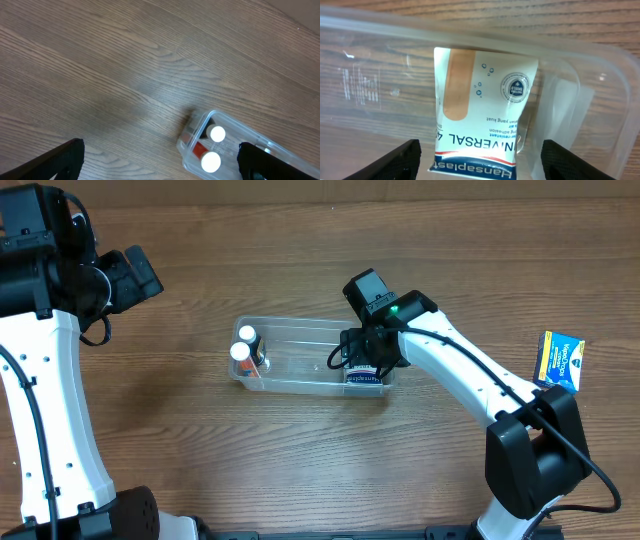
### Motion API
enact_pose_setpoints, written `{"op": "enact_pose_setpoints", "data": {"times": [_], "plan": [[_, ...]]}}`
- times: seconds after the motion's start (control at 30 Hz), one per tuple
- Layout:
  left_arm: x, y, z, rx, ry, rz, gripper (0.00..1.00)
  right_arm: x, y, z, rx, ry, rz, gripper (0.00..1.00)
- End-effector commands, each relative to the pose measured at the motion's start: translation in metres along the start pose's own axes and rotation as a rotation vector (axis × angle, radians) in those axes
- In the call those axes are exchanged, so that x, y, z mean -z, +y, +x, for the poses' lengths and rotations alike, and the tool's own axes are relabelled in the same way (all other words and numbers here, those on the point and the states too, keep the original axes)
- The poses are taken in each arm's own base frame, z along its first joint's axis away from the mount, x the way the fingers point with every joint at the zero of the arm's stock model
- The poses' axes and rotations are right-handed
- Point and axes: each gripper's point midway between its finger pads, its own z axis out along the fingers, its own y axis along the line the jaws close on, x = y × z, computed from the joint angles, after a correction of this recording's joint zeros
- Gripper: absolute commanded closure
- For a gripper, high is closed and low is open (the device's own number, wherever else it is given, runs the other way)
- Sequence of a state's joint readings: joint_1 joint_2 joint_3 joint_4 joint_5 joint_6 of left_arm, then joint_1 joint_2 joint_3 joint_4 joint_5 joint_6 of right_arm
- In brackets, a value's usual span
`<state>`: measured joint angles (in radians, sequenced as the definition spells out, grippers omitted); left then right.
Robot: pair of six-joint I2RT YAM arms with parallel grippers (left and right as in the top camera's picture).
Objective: Pack container
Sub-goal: 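Lower the Hansaplast box into the container's right end and release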
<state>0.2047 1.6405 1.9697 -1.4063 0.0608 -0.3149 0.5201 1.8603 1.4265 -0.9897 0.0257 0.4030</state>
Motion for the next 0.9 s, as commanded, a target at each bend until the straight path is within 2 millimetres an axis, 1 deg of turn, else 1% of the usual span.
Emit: {"op": "enact_pose_setpoints", "data": {"times": [0.0, 0.13, 0.2, 0.27, 0.3, 0.37, 0.57, 0.6, 0.73, 0.87], "plan": [[-0.004, 0.0, 0.001, -0.004, 0.014, 0.004, 0.01, 0.003, -0.009, -0.011, 0.023, -0.038, 0.015, 0.21], [-0.004, 0.0, 0.001, -0.005, 0.014, 0.004, 0.01, 0.003, -0.011, -0.018, 0.04, -0.059, 0.01, 0.2], [-0.004, 0.0, 0.001, -0.004, 0.014, 0.004, 0.01, 0.003, -0.009, -0.021, 0.079, -0.074, 0.004, 0.22], [-0.004, 0.0, 0.001, -0.005, 0.014, 0.004, 0.01, 0.003, -0.011, -0.025, 0.085, -0.091, 0.018, 0.29], [-0.004, 0.0, 0.001, -0.005, 0.015, 0.004, 0.01, 0.004, -0.012, -0.028, 0.084, -0.102, 0.026, 0.36], [-0.004, 0.0, 0.001, -0.004, 0.015, 0.004, 0.01, 0.004, -0.012, -0.032, 0.083, -0.121, 0.03, 0.39], [-0.004, 0.001, 0.002, -0.004, 0.017, 0.003, 0.01, 0.007, -0.009, -0.049, 0.075, -0.188, 0.008, 0.39], [-0.004, 0.001, 0.002, -0.004, 0.017, 0.003, 0.01, 0.007, -0.011, -0.054, 0.067, -0.204, 0.004, 0.38], [-0.004, 0.001, 0.002, -0.004, 0.017, 0.003, 0.01, 0.009, -0.016, -0.063, 0.048, -0.23, 0.0, 0.32], [-0.004, 0.001, 0.002, -0.004, 0.017, 0.003, 0.01, 0.01, -0.019, -0.069, 0.048, -0.247, -0.002, 0.31]]}}
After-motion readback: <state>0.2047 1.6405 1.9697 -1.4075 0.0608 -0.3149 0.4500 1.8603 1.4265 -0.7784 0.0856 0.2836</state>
